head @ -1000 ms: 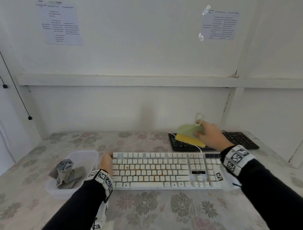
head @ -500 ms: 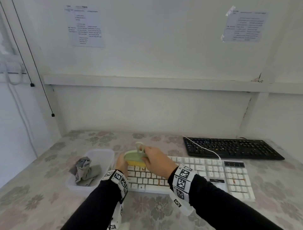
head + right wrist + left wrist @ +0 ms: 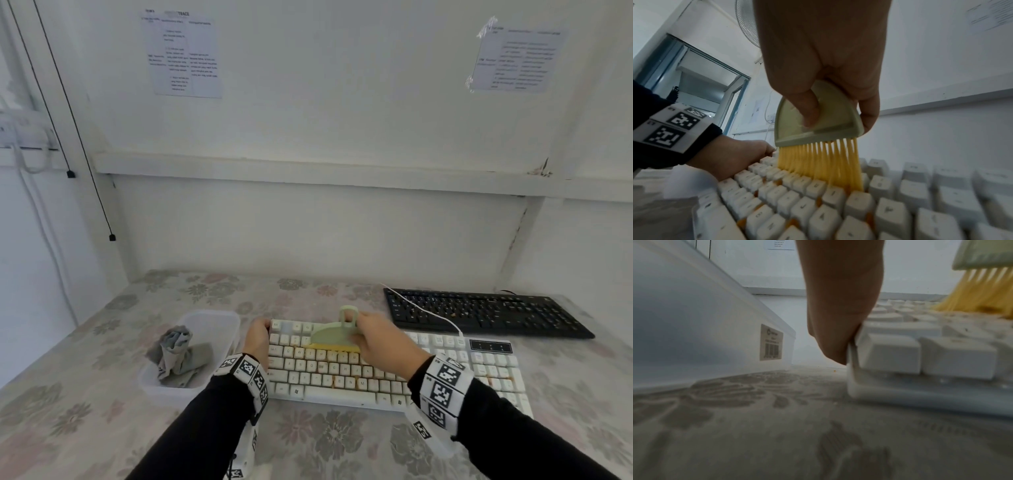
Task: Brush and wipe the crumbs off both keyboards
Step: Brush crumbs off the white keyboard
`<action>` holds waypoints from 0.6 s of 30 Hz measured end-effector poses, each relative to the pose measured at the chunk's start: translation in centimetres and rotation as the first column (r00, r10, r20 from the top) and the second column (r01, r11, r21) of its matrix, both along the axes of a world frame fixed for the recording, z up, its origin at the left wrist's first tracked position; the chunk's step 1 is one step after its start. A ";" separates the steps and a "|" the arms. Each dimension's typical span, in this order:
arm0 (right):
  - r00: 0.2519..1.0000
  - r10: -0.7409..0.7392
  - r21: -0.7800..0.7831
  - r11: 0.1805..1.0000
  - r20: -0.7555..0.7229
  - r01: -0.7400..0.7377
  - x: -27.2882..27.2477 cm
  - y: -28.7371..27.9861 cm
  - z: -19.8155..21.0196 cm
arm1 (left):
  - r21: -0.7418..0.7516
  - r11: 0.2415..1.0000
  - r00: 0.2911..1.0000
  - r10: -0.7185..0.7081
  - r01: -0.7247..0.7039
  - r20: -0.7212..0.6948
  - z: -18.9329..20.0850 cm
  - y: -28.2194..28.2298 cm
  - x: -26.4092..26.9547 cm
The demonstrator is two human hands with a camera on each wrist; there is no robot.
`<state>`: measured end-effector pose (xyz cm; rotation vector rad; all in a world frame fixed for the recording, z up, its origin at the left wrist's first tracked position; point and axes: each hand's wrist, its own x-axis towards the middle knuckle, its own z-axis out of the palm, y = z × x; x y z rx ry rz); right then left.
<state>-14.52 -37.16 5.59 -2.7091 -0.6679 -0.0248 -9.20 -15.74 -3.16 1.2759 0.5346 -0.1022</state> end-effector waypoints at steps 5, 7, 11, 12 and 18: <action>0.999 -0.047 -0.056 0.997 0.016 0.048 -0.6 -1.9 1.6 | 0.011 1.000 1.000 -0.004 0.004 0.010 0.1 0.0 -0.1; 0.998 -0.040 -0.019 0.999 0.054 0.041 -0.8 -1.9 2.1 | 0.009 1.000 1.000 0.008 -0.009 0.015 0.2 -0.1 -0.2; 0.995 -0.004 0.097 0.995 0.095 -0.006 -0.9 0.6 2.4 | -0.003 0.999 0.999 0.032 -0.032 0.029 0.2 -0.1 -0.3; 0.996 0.007 0.118 0.993 0.089 -0.017 -0.9 1.4 2.1 | -0.005 0.999 0.999 0.035 -0.035 0.031 0.3 -0.1 -0.3; 0.996 0.073 0.150 0.985 0.059 -0.081 -0.9 4.4 0.1 | 0.042 0.998 0.999 0.036 -0.038 0.035 0.3 0.1 -0.2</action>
